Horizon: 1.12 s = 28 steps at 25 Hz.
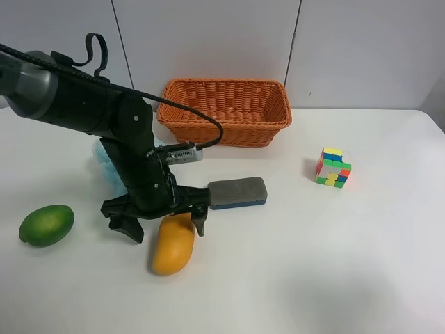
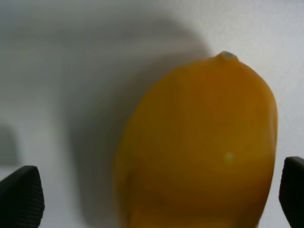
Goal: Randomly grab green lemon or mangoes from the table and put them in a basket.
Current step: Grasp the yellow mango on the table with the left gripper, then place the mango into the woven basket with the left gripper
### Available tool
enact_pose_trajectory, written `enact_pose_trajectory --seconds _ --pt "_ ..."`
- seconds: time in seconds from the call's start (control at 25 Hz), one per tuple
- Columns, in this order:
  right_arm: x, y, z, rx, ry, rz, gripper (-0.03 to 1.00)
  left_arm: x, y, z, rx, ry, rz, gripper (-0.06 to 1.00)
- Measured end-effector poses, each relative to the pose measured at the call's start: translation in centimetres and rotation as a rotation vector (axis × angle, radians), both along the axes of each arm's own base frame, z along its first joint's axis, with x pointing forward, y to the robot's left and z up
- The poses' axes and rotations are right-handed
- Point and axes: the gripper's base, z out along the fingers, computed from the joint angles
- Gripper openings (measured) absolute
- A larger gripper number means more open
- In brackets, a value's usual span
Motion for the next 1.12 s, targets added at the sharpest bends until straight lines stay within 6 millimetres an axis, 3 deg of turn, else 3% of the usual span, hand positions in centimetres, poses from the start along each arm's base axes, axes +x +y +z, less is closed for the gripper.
enact_pose_trajectory --seconds 0.2,0.32,0.52,0.92,1.12 --pt "0.0 0.0 0.0 0.0 0.0 0.0 0.99 0.1 -0.2 -0.7 -0.008 0.007 0.017 0.99" --pt "0.0 0.0 0.0 0.0 0.0 0.0 0.99 0.1 -0.3 -0.9 -0.016 0.014 0.03 0.94" --pt "0.0 0.0 0.0 0.0 0.0 0.0 0.99 0.2 -0.4 -0.9 -0.027 0.007 0.038 0.6" --pt "0.0 0.0 0.0 0.0 0.0 0.0 0.99 0.2 -0.4 -0.8 -0.032 0.004 0.042 0.6" --pt "0.0 0.0 0.0 0.0 0.0 0.0 0.99 0.2 -0.6 1.7 -0.061 -0.009 0.032 0.6"
